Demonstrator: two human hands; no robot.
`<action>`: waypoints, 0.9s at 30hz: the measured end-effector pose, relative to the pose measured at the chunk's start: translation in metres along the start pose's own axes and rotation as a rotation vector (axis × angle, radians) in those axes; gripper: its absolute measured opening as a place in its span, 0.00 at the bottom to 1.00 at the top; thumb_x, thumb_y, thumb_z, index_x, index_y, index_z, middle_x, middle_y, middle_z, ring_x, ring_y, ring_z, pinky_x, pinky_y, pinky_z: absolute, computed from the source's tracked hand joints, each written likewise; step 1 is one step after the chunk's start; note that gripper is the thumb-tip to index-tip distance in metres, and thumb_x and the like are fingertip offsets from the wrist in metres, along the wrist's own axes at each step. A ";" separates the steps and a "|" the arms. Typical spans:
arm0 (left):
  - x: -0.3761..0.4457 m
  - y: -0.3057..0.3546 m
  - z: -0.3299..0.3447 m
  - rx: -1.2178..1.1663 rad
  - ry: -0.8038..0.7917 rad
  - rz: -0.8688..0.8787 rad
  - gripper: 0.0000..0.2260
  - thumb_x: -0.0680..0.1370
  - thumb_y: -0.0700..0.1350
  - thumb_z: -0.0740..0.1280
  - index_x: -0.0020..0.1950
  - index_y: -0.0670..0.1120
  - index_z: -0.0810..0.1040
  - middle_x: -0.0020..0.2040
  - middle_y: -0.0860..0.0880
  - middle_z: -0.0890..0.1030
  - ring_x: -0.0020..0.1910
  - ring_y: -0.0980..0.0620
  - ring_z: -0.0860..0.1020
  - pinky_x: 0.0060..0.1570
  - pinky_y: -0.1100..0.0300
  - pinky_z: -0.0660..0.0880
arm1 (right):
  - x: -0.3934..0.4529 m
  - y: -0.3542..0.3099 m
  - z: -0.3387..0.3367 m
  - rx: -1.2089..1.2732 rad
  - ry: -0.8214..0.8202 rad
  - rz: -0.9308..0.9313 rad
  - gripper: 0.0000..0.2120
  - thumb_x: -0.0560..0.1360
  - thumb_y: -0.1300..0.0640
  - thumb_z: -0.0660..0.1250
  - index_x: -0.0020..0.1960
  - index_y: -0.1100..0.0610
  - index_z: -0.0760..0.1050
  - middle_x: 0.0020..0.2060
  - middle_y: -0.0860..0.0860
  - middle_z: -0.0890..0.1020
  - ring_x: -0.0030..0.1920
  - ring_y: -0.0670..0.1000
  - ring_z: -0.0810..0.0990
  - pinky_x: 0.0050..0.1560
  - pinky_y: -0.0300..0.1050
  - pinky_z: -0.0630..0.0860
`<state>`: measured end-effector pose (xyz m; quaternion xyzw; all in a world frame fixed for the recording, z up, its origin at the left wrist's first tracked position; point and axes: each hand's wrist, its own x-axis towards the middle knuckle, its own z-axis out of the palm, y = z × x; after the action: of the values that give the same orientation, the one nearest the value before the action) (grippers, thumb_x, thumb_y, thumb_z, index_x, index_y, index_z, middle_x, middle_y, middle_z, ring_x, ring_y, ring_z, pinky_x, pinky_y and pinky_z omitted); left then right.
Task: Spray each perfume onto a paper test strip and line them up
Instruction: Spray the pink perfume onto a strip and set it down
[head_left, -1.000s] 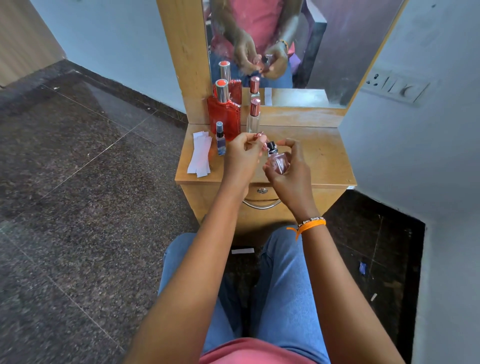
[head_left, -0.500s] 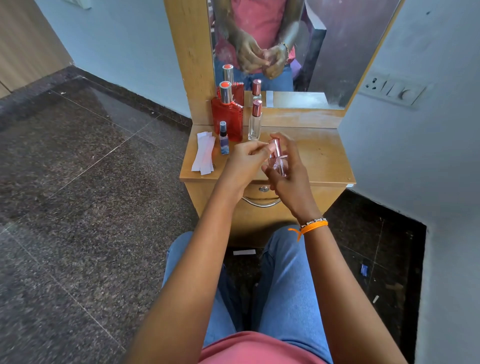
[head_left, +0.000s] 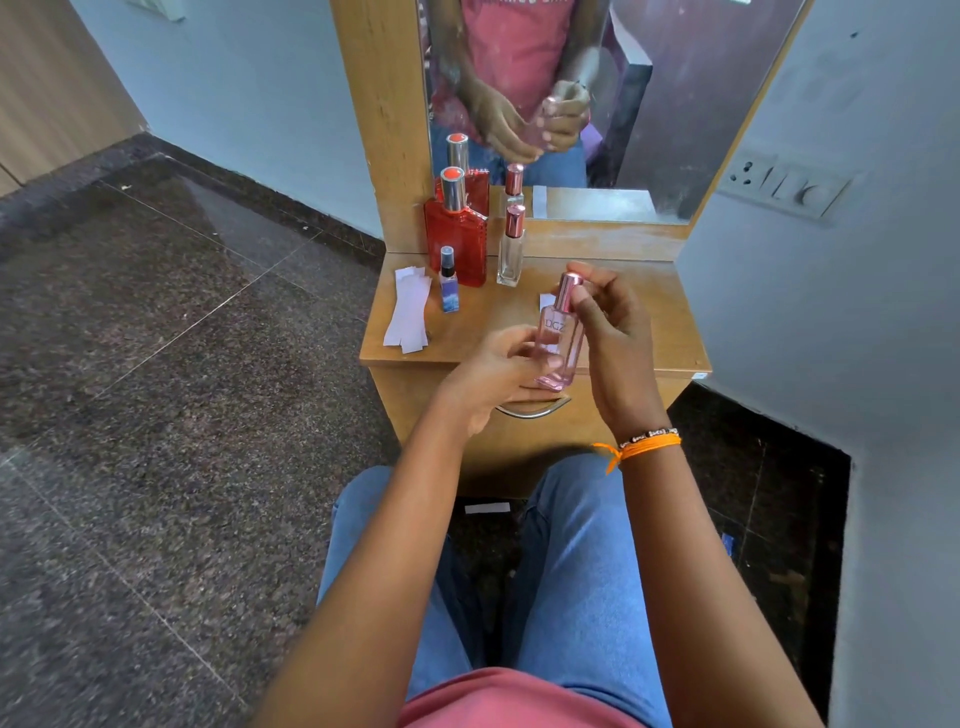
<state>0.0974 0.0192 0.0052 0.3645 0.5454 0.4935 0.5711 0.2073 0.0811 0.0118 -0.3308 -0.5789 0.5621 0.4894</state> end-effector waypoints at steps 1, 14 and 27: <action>0.001 -0.001 0.000 0.016 0.029 0.019 0.13 0.75 0.35 0.66 0.59 0.44 0.74 0.53 0.44 0.77 0.50 0.47 0.80 0.48 0.57 0.80 | 0.001 0.000 -0.002 -0.010 -0.005 -0.005 0.09 0.77 0.65 0.63 0.52 0.52 0.76 0.44 0.51 0.80 0.48 0.49 0.77 0.52 0.43 0.77; 0.014 -0.007 -0.006 0.134 0.148 0.092 0.17 0.74 0.43 0.69 0.63 0.50 0.74 0.59 0.50 0.76 0.55 0.54 0.78 0.52 0.58 0.78 | 0.003 0.009 -0.025 -0.176 -0.168 0.110 0.10 0.74 0.64 0.69 0.54 0.57 0.77 0.50 0.57 0.82 0.47 0.53 0.81 0.51 0.48 0.78; 0.023 -0.039 0.004 1.029 0.231 0.239 0.22 0.80 0.48 0.59 0.74 0.51 0.60 0.76 0.51 0.60 0.76 0.46 0.49 0.73 0.48 0.46 | 0.071 0.020 -0.020 -0.360 -0.061 -0.019 0.10 0.76 0.69 0.62 0.56 0.62 0.73 0.50 0.53 0.79 0.52 0.52 0.75 0.55 0.45 0.73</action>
<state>0.1061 0.0322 -0.0374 0.6001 0.7306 0.2609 0.1950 0.2011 0.1566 0.0036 -0.3906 -0.6877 0.4545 0.4097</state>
